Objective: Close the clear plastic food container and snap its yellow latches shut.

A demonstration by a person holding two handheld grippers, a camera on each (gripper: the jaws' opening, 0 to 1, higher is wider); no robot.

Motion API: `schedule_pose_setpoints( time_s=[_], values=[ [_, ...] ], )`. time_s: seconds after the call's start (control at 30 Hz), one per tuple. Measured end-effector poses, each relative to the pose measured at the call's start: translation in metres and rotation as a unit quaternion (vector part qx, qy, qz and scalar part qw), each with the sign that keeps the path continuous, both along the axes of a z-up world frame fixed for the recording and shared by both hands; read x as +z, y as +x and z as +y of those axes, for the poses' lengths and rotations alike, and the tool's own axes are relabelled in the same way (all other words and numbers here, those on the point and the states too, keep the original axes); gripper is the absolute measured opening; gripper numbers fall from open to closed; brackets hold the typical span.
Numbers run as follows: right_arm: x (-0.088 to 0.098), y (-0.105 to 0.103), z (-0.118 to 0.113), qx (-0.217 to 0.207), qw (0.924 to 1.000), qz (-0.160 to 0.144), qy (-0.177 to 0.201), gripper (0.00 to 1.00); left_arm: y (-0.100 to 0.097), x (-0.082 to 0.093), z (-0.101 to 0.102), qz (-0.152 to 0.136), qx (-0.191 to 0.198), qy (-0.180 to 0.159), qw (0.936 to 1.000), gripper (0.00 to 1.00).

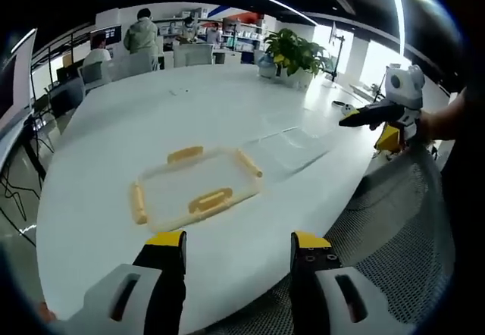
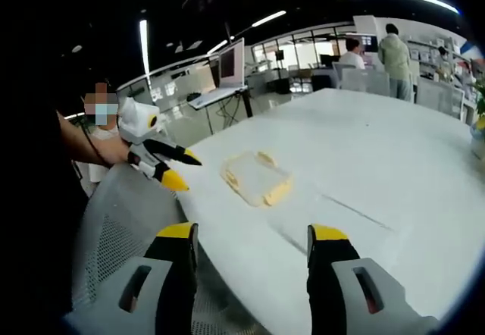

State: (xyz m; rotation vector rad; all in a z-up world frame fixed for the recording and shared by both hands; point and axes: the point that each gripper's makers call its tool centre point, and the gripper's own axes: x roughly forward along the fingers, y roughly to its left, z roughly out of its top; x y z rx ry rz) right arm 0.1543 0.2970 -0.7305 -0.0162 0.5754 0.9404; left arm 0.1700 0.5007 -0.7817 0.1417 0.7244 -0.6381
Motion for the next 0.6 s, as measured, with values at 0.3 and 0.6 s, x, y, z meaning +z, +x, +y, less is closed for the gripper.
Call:
schedule_pose_setpoints(
  time_s=[0.3, 0.6],
  values=[
    [0.004, 0.013, 0.016, 0.004, 1.0000, -0.003, 0.003, 0.57, 0.007, 0.002, 0.010, 0.001, -0.022, 0.005, 0.9997, 0.53],
    [0.003, 0.021, 0.026, 0.000, 1.0000, -0.002, 0.004, 0.57, 0.013, 0.006, 0.010, 0.006, -0.051, 0.005, 0.9987, 0.58]
  ],
)
